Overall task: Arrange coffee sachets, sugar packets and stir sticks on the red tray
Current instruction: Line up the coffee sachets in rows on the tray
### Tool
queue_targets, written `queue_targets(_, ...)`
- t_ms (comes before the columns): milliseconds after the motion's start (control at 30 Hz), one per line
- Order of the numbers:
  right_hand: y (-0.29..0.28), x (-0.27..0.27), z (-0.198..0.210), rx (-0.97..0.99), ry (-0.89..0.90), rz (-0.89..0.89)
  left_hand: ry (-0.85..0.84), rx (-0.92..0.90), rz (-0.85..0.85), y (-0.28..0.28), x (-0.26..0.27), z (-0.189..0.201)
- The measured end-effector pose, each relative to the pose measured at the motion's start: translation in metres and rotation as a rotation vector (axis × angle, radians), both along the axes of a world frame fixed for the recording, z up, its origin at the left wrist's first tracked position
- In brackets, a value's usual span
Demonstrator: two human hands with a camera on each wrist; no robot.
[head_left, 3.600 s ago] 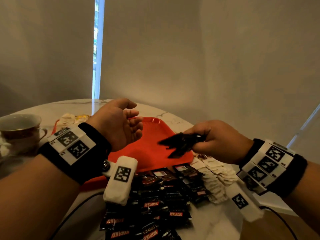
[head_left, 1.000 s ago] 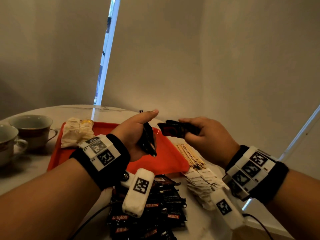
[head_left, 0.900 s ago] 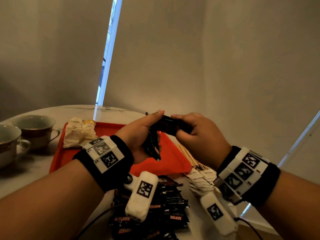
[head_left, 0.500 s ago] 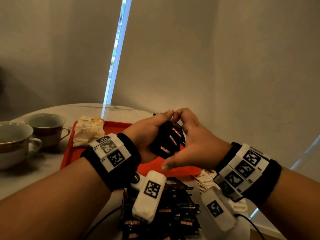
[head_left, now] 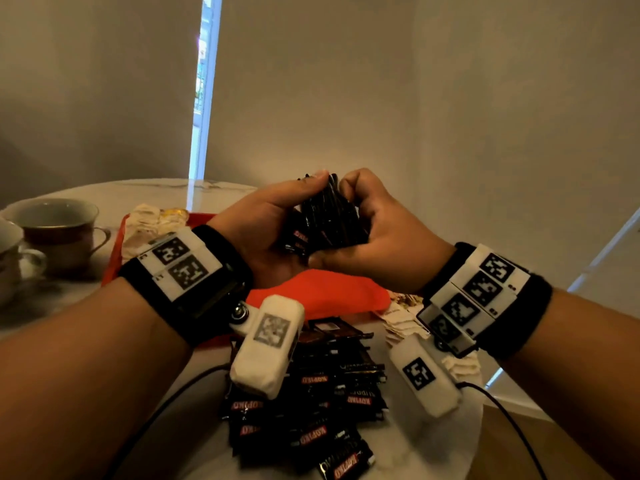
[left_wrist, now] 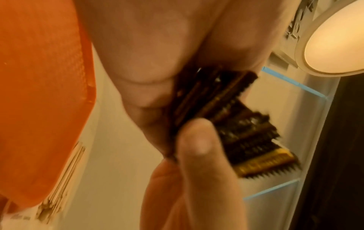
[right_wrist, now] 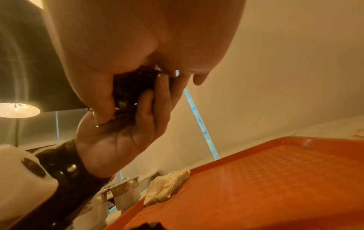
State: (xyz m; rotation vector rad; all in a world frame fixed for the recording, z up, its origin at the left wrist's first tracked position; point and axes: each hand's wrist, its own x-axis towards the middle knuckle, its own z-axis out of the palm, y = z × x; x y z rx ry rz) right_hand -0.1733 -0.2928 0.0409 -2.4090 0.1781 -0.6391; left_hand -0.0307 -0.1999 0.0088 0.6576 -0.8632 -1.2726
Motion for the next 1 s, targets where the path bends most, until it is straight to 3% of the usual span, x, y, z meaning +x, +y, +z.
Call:
queue_targets(133,-0.004,-0.006,-0.004,-0.112,0.158,-0.075,-0.043,0.076,0.0,-0.009,-0.005,-0.009)
queue_targets(300,-0.018,-0.03,-0.011,-0.016,0.304,-0.188,-0.016,0.163,0.285,-0.009,0.004,-0.005)
queue_targets(433,-0.028,-0.05,-0.022,-0.043,0.699,-0.16,0.076,0.176,0.338,-0.007,0.013,-0.002)
queue_targets(500,-0.03,-0.053,-0.029,-0.041,0.796,-0.133,0.063,0.195,0.34,-0.007,0.012,-0.004)
queue_targets(867,-0.04,-0.04,-0.055,-0.158,0.732,-0.115,0.072,0.204,0.299,-0.008,0.005,-0.007)
queue_targets(1000,-0.042,-0.044,-0.057,-0.226,0.629,-0.146,0.103,0.209,0.27,-0.008,0.007,-0.006)
